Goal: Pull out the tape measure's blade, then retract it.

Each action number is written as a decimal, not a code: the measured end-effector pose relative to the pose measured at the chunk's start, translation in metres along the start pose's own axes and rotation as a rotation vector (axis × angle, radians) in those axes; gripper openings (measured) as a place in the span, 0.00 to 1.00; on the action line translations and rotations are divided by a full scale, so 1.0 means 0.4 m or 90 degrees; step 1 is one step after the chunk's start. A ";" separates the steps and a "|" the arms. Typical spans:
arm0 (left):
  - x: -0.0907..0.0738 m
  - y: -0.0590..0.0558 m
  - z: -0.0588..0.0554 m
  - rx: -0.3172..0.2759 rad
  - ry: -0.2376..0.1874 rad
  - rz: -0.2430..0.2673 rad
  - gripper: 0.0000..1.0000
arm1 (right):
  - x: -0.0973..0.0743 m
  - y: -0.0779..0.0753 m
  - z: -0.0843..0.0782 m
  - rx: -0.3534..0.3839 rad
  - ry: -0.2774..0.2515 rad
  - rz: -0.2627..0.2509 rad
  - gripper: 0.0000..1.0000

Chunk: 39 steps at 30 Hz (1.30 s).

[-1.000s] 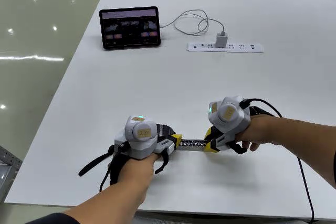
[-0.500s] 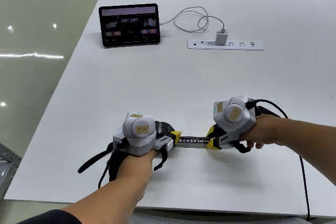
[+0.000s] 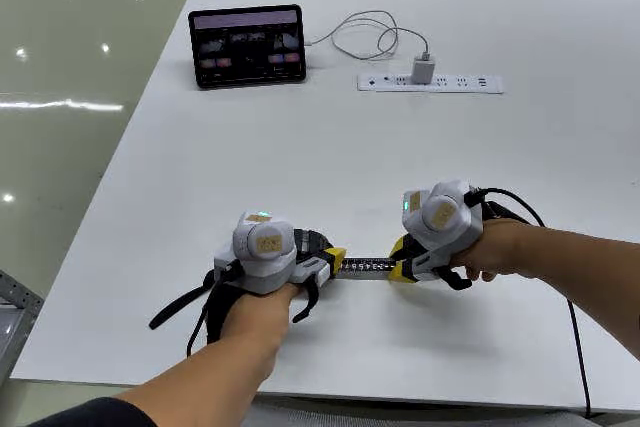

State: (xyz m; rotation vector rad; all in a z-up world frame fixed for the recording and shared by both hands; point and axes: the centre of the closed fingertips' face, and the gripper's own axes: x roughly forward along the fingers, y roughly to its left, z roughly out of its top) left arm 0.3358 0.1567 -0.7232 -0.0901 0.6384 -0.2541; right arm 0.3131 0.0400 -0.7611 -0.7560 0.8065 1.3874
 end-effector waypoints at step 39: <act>-0.011 0.004 -0.010 -0.012 0.025 0.019 0.59 | 0.045 0.009 0.068 0.000 -0.018 0.000 0.11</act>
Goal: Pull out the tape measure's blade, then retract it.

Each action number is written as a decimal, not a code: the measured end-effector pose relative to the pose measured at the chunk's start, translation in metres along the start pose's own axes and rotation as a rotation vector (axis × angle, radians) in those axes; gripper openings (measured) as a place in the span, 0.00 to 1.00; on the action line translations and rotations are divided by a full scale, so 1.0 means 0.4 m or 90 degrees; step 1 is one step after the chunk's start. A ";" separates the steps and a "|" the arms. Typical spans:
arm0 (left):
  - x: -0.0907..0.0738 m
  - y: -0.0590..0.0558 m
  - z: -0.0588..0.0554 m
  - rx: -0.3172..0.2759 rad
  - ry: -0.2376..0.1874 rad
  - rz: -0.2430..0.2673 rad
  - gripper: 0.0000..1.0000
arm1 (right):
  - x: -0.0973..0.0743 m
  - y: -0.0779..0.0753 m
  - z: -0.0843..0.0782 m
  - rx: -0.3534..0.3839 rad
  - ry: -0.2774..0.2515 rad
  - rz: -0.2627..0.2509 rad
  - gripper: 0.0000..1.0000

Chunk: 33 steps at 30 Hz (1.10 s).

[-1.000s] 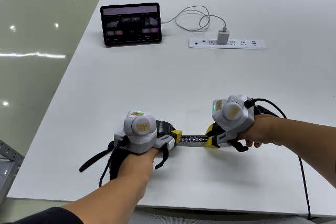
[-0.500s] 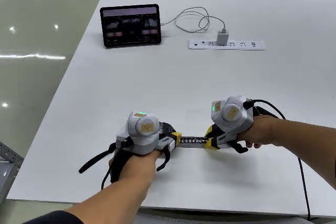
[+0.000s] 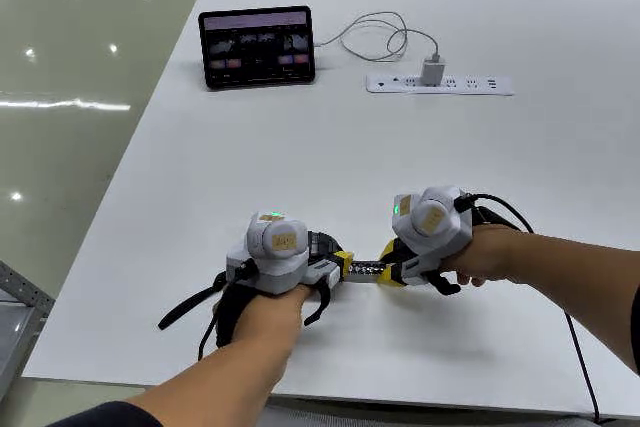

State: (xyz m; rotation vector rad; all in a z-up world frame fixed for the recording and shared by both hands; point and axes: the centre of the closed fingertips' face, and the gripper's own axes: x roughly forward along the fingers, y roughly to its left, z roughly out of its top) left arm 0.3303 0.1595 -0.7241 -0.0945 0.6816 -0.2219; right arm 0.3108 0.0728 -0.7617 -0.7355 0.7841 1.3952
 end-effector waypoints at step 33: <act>0.001 0.003 0.000 -0.015 0.001 0.001 0.59 | 0.052 0.008 0.091 -0.008 -0.037 0.012 0.11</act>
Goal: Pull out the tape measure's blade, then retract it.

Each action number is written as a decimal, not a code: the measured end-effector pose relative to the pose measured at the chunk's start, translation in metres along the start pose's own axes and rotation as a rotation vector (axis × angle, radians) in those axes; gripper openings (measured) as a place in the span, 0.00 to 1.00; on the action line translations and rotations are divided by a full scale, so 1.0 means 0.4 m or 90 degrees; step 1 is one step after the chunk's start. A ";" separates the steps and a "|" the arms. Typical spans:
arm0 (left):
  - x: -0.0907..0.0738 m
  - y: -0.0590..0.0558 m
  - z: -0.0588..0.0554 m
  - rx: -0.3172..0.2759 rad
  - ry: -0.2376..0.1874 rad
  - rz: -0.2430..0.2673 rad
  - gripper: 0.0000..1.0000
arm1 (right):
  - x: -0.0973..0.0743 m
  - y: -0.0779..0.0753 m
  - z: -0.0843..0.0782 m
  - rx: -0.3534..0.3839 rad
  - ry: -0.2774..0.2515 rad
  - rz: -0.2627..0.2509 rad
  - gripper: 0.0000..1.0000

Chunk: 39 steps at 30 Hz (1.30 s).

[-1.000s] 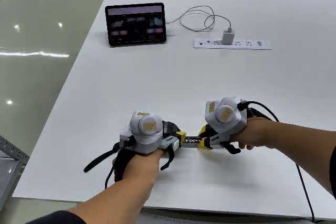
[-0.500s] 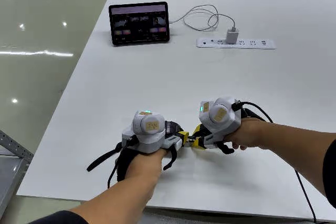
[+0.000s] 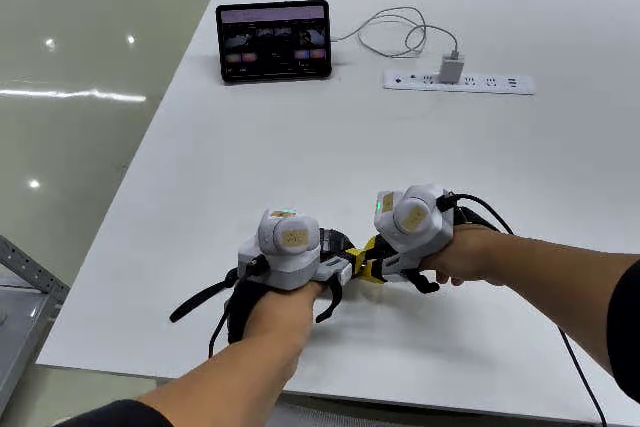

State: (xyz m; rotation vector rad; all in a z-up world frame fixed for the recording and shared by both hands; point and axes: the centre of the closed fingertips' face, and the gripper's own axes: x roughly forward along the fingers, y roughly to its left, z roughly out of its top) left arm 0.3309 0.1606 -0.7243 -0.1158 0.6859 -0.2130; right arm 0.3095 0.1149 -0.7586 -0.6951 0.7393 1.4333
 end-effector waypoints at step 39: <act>-0.005 -0.002 0.004 -0.012 -0.004 -0.018 0.61 | 0.004 0.000 -0.001 -0.008 -0.009 -0.021 0.12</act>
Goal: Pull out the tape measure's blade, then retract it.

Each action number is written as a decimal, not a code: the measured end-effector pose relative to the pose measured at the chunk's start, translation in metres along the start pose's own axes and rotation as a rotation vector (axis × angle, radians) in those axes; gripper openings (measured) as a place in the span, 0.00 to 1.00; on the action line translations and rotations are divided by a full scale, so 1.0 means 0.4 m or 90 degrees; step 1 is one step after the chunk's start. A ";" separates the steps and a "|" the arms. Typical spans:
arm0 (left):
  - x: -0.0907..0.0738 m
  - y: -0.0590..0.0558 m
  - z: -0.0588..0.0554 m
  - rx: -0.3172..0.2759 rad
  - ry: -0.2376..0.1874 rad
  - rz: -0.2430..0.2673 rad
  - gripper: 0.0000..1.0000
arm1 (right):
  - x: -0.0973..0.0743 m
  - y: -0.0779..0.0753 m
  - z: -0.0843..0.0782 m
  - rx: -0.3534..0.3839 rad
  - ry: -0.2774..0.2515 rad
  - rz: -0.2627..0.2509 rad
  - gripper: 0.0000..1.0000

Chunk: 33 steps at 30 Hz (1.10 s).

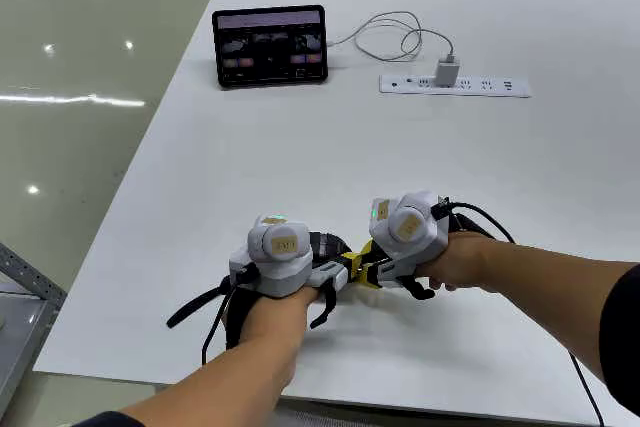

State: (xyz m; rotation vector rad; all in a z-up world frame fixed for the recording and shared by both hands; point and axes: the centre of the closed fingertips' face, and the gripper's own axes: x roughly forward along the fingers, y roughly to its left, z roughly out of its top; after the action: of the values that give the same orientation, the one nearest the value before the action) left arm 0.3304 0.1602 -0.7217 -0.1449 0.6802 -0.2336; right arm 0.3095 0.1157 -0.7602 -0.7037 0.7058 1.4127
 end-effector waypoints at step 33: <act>-0.068 0.013 -0.015 0.175 0.030 -0.224 1.00 | -0.194 0.000 -0.096 0.124 -0.083 -0.098 0.34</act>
State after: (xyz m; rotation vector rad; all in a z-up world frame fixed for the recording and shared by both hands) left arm 0.3069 0.1720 -0.7109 0.0063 0.6605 -0.6671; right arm 0.3061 0.0375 -0.7227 -0.4977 0.6632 1.2184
